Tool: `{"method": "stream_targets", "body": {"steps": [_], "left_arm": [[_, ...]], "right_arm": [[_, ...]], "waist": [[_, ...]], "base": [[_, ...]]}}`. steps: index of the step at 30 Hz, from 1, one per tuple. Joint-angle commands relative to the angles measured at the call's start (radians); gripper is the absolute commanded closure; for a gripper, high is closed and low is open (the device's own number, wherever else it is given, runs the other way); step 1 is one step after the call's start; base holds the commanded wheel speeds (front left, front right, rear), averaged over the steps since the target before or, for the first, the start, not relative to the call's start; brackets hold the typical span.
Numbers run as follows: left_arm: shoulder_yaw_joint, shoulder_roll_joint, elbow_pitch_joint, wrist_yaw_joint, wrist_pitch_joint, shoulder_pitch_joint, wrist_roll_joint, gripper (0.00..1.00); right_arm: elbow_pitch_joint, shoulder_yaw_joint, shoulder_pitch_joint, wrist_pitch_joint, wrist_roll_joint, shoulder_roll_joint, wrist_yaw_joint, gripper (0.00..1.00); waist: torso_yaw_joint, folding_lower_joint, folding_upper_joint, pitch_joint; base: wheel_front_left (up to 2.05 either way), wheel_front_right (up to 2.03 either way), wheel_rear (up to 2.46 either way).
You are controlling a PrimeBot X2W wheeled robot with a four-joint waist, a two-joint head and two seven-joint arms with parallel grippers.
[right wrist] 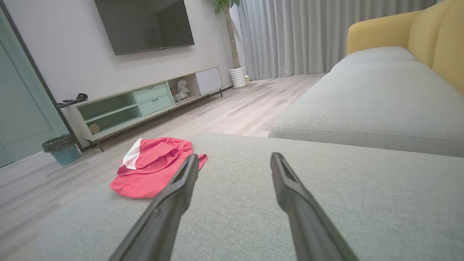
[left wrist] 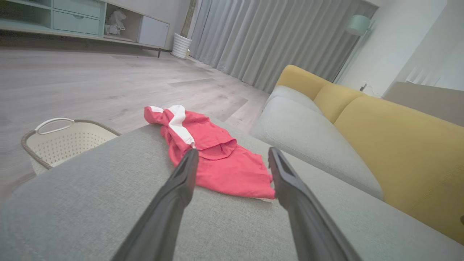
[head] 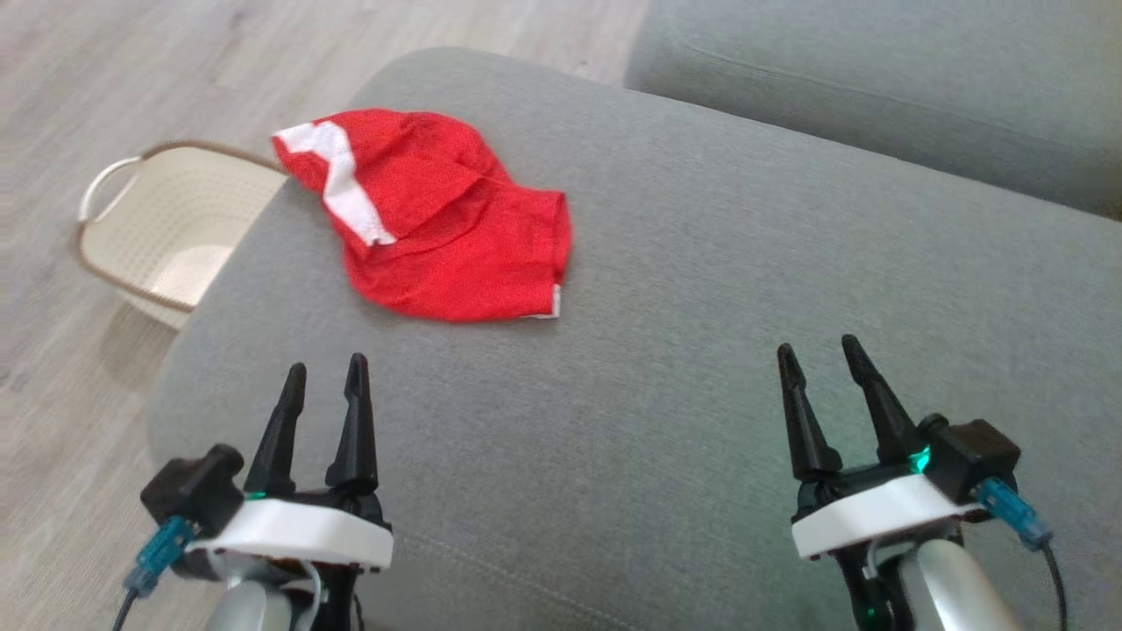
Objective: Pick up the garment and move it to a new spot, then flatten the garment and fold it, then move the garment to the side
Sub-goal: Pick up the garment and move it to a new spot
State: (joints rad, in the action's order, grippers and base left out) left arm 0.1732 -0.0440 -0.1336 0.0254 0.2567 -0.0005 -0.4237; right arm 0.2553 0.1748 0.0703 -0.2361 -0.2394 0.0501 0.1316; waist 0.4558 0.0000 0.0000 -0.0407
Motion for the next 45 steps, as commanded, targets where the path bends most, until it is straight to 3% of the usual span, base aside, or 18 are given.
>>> {"method": "stream_targets", "body": {"steps": [1, 10, 23, 28, 33, 45], "left_arm": [[-0.041, -0.006, 0.035, -0.003, 0.005, -0.026, 0.005, 0.00], [-0.060, -0.006, 0.041, -0.003, 0.005, -0.024, 0.003, 0.00], [-0.190, -0.007, -0.002, 0.016, 0.005, -0.137, 0.029, 0.00], [-0.215, -0.035, -0.136, 0.015, -0.008, -0.273, 0.053, 0.00], [-0.225, -0.103, -0.309, 0.019, -0.118, -0.486, 0.035, 0.00], [-0.205, -0.208, -0.653, 0.025, -0.259, -0.758, 0.046, 0.00]], "right_arm": [[-0.026, 0.026, 0.020, -0.002, -0.012, 0.000, -0.001, 0.00], [-0.013, 0.039, 0.022, -0.008, -0.018, 0.000, -0.001, 0.00], [-0.075, -0.016, 0.064, 0.025, 0.036, 0.000, -0.001, 0.00], [-0.162, -0.084, 0.096, 0.069, 0.093, 0.000, -0.001, 0.00], [-0.300, -0.153, 0.128, 0.142, 0.151, 0.012, -0.001, 0.00], [-0.422, -0.170, 0.142, 0.197, 0.163, 0.027, -0.001, 0.00]], "waist": [[0.024, 0.0000, 0.0000, 0.008], [0.035, 0.0000, 0.0000, 0.002], [-0.034, 0.0000, 0.0000, -0.121], [-0.067, 0.0000, 0.0000, -0.214], [-0.105, 0.0000, 0.0000, -0.326], [-0.170, 0.0000, 0.0000, -0.426]], "base": [[0.00, 0.00, 0.00], [0.00, 0.00, 0.00], [0.00, 0.00, 0.00], [0.00, 0.00, 0.00], [0.00, 0.00, 0.00], [0.00, 0.00, 0.00]]}}
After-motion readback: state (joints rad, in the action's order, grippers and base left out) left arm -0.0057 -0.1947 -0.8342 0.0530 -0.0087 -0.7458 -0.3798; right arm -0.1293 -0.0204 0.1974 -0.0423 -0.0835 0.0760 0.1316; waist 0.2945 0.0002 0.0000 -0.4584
